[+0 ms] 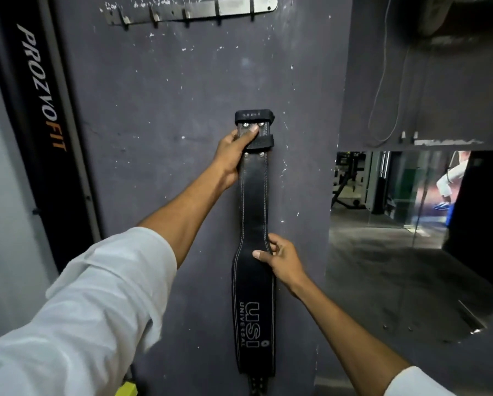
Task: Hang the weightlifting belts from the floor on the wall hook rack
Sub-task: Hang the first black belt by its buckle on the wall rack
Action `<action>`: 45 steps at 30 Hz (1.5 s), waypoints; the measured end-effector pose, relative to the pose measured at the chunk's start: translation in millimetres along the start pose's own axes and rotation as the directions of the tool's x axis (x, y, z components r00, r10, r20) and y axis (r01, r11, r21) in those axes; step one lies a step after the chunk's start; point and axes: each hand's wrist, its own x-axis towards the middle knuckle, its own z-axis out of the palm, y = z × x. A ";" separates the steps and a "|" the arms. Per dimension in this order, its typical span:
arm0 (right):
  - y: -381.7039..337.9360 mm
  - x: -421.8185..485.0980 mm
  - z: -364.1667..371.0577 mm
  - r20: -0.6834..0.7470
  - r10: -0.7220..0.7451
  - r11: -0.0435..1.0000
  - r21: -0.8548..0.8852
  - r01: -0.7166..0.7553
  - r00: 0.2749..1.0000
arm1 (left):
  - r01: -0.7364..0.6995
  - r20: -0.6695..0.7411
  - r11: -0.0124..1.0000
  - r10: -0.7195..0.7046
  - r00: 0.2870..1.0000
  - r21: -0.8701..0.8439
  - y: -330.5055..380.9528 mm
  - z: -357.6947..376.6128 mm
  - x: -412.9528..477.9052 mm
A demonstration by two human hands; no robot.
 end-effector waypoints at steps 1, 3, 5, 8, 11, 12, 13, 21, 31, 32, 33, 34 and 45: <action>-4.7 4.4 -1.5 -0.011 -0.029 0.999 0.013 0.029 1.000 | 0.019 0.011 0.999 -0.019 1.000 0.029 -3.0 -3.3 0.2; -19.3 11.8 -2.7 -0.002 -0.097 0.995 0.026 0.097 0.995 | 0.060 0.057 0.997 -0.063 0.996 0.058 -13.4 -5.6 -5.7; -41.2 18.8 -8.0 0.005 -0.123 0.992 0.025 0.123 0.992 | 0.093 0.092 0.994 -0.099 0.991 0.058 -22.9 -1.6 -17.5; -62.9 20.0 -13.9 -0.002 -0.176 0.982 0.069 0.175 0.984 | 0.105 0.123 0.993 -0.111 0.986 0.052 -26.2 4.8 -27.7; -61.5 6.1 -13.1 -0.025 -0.203 0.972 0.112 0.204 0.979 | 0.090 0.125 0.993 -0.100 0.987 0.081 -18.0 8.6 -26.8; -52.1 0.7 -13.0 -0.019 -0.181 0.975 0.124 0.182 0.983 | 0.083 0.110 0.993 -0.092 0.990 0.089 -14.0 9.4 -24.5; -39.1 -9.1 -11.6 -0.015 -0.138 0.981 0.138 0.139 0.990 | 0.080 0.093 0.992 -0.089 0.992 0.096 -11.9 9.5 -23.9; 46.4 -63.6 1.0 0.088 0.124 0.992 0.008 -0.125 0.988 | 0.081 0.077 0.991 -0.089 0.993 0.109 -5.5 13.4 -22.1; 3.4 -48.1 -11.1 0.117 0.041 0.996 0.073 -0.050 0.992 | 0.224 0.091 0.970 -0.216 0.972 -0.092 33.6 20.2 -10.9; 11.0 -54.1 -11.5 0.122 0.059 0.995 0.072 -0.068 0.991 | 0.244 0.061 0.965 -0.239 0.969 -0.095 32.8 18.8 -9.7; 19.1 -59.4 -12.1 0.130 0.075 0.994 0.067 -0.084 0.989 | 0.242 0.023 0.964 -0.241 0.970 -0.107 31.7 16.9 -8.9; 28.1 -65.4 -13.1 0.141 0.091 0.993 0.060 -0.100 0.986 | 0.239 -0.021 0.965 -0.242 0.970 -0.109 29.4 14.9 -8.6; 51.9 -73.3 -29.2 0.075 0.164 0.986 0.024 -0.166 0.984 | -0.022 -0.071 1.000 0.023 0.997 0.012 73.5 34.0 -7.4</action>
